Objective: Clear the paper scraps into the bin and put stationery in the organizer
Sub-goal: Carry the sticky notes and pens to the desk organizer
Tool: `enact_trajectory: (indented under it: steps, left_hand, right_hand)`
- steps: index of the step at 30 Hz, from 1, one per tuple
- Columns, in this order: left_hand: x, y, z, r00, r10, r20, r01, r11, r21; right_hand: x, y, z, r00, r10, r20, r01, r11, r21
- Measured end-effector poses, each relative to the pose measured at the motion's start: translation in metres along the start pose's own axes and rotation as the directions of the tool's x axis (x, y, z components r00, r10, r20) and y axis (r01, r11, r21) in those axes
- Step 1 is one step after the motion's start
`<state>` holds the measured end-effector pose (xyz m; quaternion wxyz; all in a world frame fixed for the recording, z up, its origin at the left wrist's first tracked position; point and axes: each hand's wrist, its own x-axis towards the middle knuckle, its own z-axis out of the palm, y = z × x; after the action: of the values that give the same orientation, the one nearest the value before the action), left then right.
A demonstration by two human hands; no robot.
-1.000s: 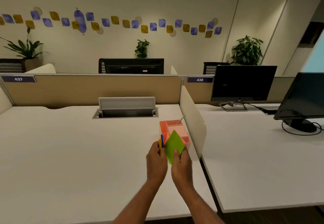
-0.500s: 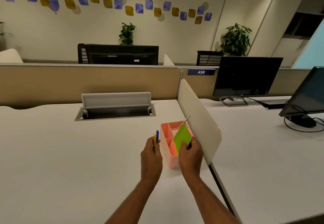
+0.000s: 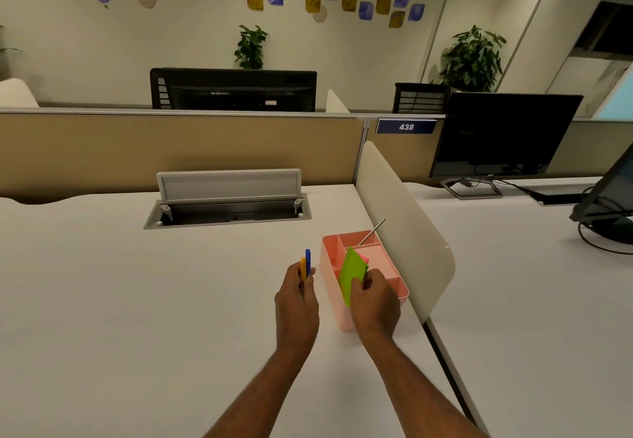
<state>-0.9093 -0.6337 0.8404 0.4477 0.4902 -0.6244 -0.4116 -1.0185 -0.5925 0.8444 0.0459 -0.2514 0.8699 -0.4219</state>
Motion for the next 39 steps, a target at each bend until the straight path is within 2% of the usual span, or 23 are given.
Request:
enact_trajectory:
  steps: [8,12,16,19,21,23,27,31,39]
  left_hand:
    - [0.002,0.001,0.004,1.0,-0.011,0.0,0.011,1.0,-0.007]
    - [0.005,0.0,0.006,1.0,-0.023,-0.002,0.023,1.0,-0.01]
    - [0.012,0.002,0.011,0.999,-0.036,-0.008,0.035,0.998,-0.045]
    - [0.019,0.002,0.018,0.998,-0.056,0.007,0.056,0.994,-0.093]
    - [0.023,0.003,0.022,0.997,-0.066,0.025,0.069,0.991,-0.117]
    - [0.03,0.005,0.026,0.996,-0.076,0.039,0.081,0.987,-0.142]
    - [0.049,0.015,0.033,0.992,-0.095,0.086,0.11,0.974,-0.198]
    - [0.065,0.023,0.039,0.983,-0.084,0.16,0.125,0.955,-0.27]
    - [0.089,0.022,0.047,0.978,-0.055,0.2,0.115,0.947,-0.299]
  right_hand:
    - [0.006,0.008,0.007,0.999,0.046,0.006,-0.046,0.999,0.023]
    - [0.002,0.01,0.011,1.0,-0.003,-0.022,0.003,1.0,-0.014]
    - [-0.003,0.01,0.008,0.994,-0.038,-0.106,0.042,0.999,0.031]
    - [-0.005,0.002,0.008,0.977,-0.138,-0.165,0.15,0.986,0.068]
    - [-0.004,-0.007,0.011,0.972,-0.205,-0.114,0.218,0.969,0.12]
    - [-0.001,-0.014,0.016,0.965,-0.26,0.023,0.251,0.951,0.182]
    - [0.011,-0.02,0.024,0.922,-0.259,0.289,0.162,0.934,0.32]
    - [0.031,-0.023,0.03,0.919,-0.23,0.322,0.108,0.929,0.355]
    - [0.07,-0.037,0.041,0.895,-0.22,0.388,0.06,0.922,0.383]
